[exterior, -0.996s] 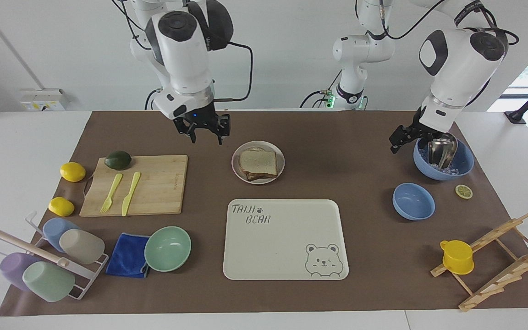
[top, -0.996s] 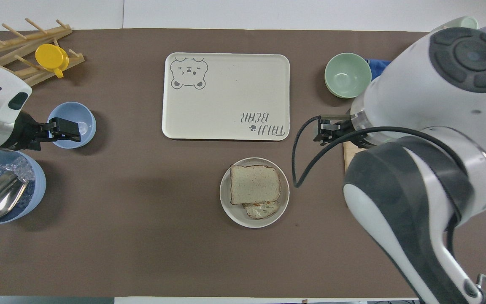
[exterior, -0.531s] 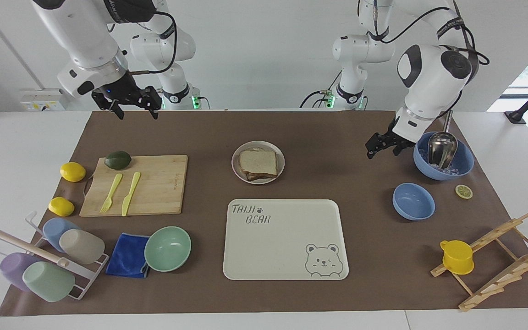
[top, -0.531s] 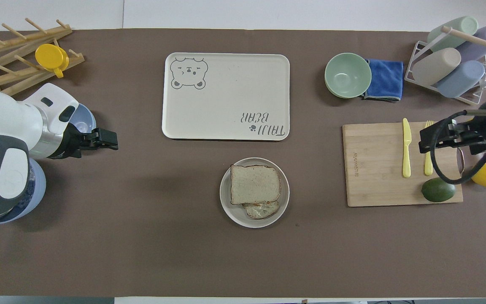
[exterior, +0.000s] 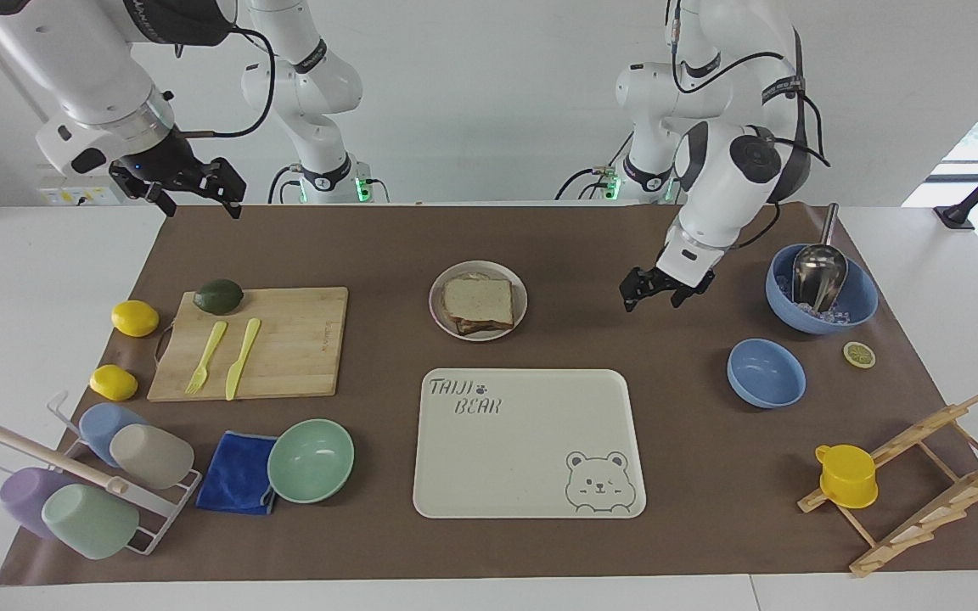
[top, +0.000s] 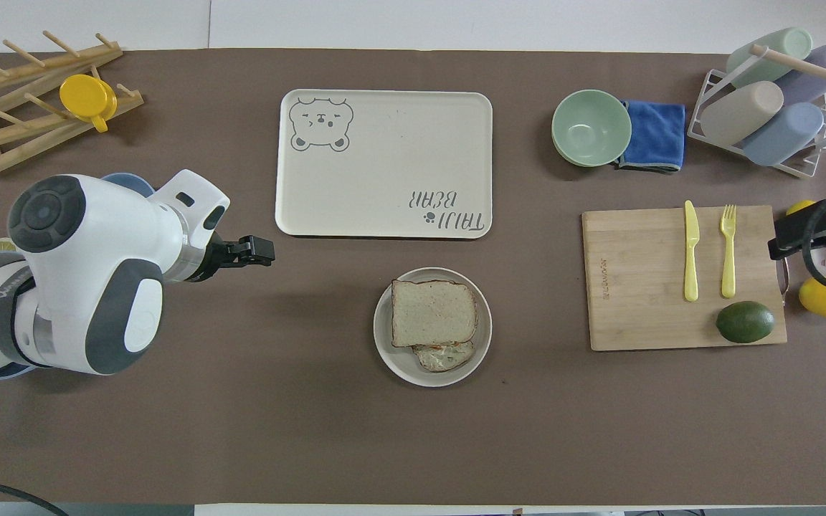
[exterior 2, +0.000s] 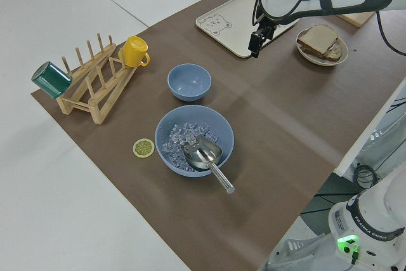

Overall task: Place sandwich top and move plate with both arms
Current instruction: 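Reach the left gripper to the rim of the white plate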

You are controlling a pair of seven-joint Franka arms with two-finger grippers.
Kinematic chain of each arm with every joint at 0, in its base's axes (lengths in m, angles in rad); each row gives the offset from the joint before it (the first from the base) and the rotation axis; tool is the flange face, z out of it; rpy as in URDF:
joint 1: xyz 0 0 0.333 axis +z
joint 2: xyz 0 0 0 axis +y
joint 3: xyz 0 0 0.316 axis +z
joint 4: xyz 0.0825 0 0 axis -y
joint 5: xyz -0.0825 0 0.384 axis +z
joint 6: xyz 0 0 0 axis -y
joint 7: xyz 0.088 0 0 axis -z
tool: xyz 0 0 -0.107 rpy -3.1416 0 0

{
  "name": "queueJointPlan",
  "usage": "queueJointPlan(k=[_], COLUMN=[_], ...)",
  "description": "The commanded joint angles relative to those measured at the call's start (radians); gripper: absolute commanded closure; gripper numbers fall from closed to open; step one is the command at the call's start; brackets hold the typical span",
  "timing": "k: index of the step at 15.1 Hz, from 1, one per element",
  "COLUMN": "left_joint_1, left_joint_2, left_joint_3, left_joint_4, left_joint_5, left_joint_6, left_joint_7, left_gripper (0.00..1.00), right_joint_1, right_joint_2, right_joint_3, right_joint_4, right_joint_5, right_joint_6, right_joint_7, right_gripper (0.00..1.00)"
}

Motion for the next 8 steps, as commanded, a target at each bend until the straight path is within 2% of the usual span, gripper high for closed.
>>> queueJointPlan(k=[1, 6, 8], left_joint_1=[-0.069, -0.18, -0.227], left_joint_2=[0.022, 0.084, 0.088], left_joint_3=[0.014, 0.014, 0.014], left_joint_4=[-0.009, -0.015, -0.055], left_joint_5=[-0.022, -0.058, -0.058], left_joint_6=[0.054, 0.1, 0.137], left_joint_7=[-0.037, -0.048, -0.048], left_gripper=[0.0, 0.0, 0.0], right_joint_1=[0.01, -0.001, -0.001], right_joint_2=[-0.002, 0.0, 0.008], right_joint_3=[-0.008, -0.004, 0.001], right_joint_4=[0.005, -0.008, 0.0], right_joint_5=[-0.008, -0.003, -0.003], right_joint_6=[-0.014, -0.015, -0.005], right_joint_7=[-0.027, -0.023, -0.023], right_gripper=[0.0, 0.0, 0.0])
